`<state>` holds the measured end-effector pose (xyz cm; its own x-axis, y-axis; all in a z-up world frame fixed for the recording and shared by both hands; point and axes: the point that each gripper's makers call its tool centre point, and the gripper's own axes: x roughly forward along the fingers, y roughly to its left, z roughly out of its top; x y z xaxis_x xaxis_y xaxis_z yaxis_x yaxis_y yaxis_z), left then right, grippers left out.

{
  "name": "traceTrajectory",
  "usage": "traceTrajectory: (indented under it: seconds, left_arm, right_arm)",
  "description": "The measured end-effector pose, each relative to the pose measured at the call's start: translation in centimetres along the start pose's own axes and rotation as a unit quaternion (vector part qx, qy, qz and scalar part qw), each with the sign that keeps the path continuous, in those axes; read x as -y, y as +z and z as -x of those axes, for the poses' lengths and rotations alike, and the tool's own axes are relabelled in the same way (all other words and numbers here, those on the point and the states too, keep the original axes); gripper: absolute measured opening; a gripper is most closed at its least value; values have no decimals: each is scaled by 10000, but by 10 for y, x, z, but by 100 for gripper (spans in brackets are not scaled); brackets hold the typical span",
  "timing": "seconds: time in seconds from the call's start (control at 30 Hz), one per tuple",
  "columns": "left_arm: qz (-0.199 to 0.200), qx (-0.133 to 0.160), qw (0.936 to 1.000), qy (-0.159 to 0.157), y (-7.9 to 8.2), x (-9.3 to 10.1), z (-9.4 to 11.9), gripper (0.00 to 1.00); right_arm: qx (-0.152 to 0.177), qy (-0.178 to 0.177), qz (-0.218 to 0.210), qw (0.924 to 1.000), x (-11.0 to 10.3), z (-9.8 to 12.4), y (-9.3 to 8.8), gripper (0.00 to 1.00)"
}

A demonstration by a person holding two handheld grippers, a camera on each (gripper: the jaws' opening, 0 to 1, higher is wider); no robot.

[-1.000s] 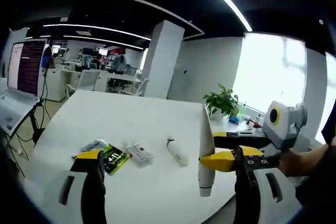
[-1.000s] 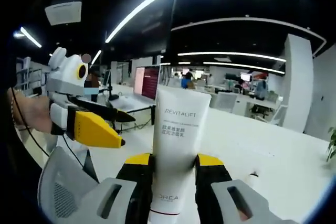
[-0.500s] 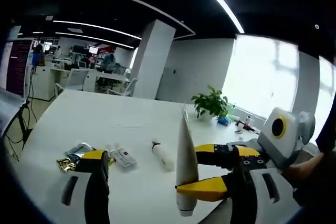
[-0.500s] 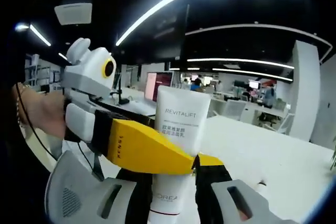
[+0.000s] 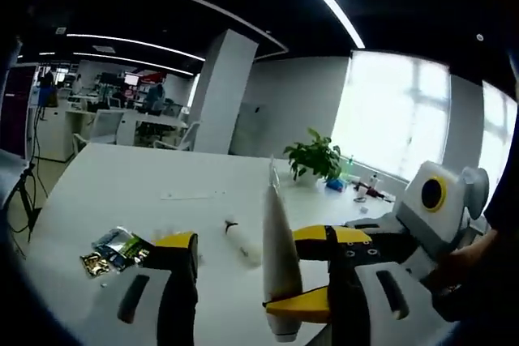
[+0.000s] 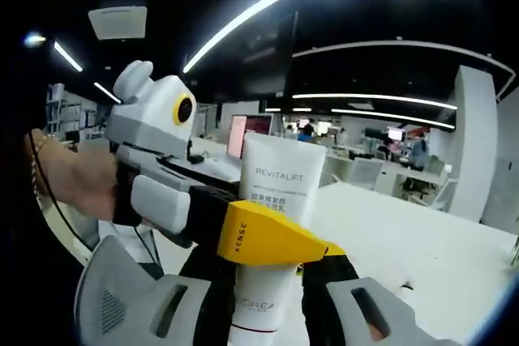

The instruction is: Arrange the skincare products in the storage area until every visible bottle or jar stands upright without overlapping.

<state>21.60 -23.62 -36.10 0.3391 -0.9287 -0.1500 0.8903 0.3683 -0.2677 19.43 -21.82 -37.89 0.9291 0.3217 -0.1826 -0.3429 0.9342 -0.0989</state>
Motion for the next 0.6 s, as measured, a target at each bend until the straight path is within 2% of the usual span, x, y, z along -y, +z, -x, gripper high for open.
traceTrajectory:
  seconds: [0.1,0.27,0.37,0.53,0.6]
  left_arm:
    - [-174,-16,9998,-24,0,2,1,43]
    - [-305,65,9995,-52,2,5,1,36]
    - [-657,113,9978,19,4,5,0,25]
    - [-676,94,9975,-165,3,15,-3,13]
    - [-725,85,9972,-161,1,16,-5,13]
  right_arm:
    - [-29,-7,-5,10000,0,-1,-2,22]
    - [-38,-33,-29,10000,2,-1,-1,22]
    - [-48,-32,10,10000,3,-5,-5,22]
    - [-84,-48,9,10000,3,-5,-6,22]
    - [-118,-62,27,9999,4,-5,-8,22]
